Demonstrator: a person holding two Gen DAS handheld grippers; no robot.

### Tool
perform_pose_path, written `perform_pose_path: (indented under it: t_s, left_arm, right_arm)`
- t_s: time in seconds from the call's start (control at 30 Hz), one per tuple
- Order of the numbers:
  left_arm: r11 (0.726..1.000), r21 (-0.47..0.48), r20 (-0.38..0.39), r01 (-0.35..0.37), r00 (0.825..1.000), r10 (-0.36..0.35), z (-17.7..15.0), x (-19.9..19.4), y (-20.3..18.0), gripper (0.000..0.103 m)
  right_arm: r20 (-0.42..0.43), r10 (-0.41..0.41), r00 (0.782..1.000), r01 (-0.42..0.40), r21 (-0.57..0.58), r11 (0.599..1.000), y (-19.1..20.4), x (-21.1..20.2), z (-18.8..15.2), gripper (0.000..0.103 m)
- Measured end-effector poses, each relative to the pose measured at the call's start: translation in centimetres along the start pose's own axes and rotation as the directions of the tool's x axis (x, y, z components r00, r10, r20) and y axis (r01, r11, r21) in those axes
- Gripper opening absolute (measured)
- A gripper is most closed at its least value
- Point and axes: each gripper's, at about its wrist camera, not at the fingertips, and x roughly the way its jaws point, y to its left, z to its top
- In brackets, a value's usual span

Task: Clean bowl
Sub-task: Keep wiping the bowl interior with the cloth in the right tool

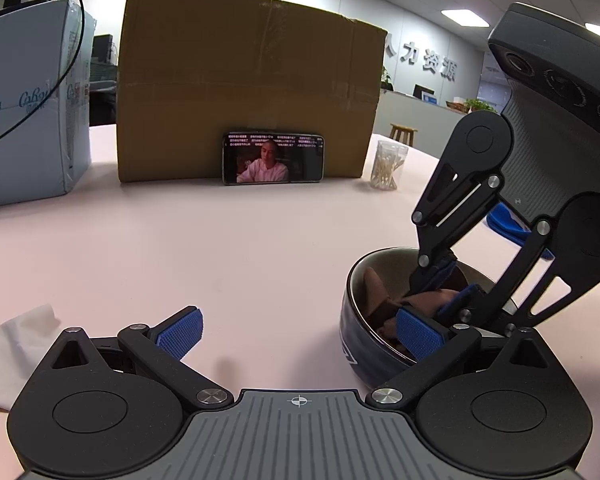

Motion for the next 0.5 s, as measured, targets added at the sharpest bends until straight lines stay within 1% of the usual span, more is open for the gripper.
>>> perform_pose_path:
  t_s: [0.07, 0.23, 0.3, 0.37, 0.43, 0.5]
  left_arm:
    - [1.0, -0.002, 0.001, 0.001, 1.0, -0.001, 0.0, 0.0, 0.1, 0.103]
    - [1.0, -0.002, 0.002, 0.002, 1.0, -0.002, 0.0, 0.1, 0.1, 0.103]
    - [1.0, -0.002, 0.001, 0.002, 1.0, -0.002, 0.0, 0.1, 0.2, 0.103]
    - [1.0, -0.003, 0.0, 0.002, 1.0, -0.002, 0.0, 0.0, 0.1, 0.103]
    - [1.0, -0.003, 0.0, 0.002, 1.0, -0.002, 0.1, 0.1, 0.2, 0.103]
    - [1.0, -0.002, 0.0, 0.002, 1.0, -0.002, 0.1, 0.1, 0.3, 0.103]
  right_arm:
    - [-0.008, -0.029, 1.0, 0.029, 0.004, 1.0, -0.3, 0.1, 0.0, 0.017]
    - [-0.035, -0.036, 0.999, 0.036, 0.01, 0.999, -0.7, 0.2, -0.3, 0.017]
    - [-0.048, -0.032, 0.998, 0.033, 0.011, 0.999, -0.5, 1.3, 0.1, 0.017]
    - [-0.058, -0.018, 0.998, 0.019, 0.013, 1.0, -0.3, 1.2, 0.1, 0.017]
    - [-0.051, -0.005, 0.999, 0.006, 0.016, 1.0, 0.0, -0.1, -0.5, 0.017]
    - [-0.037, 0.01, 0.999, -0.009, 0.017, 1.0, 0.1, -0.4, -0.6, 0.017]
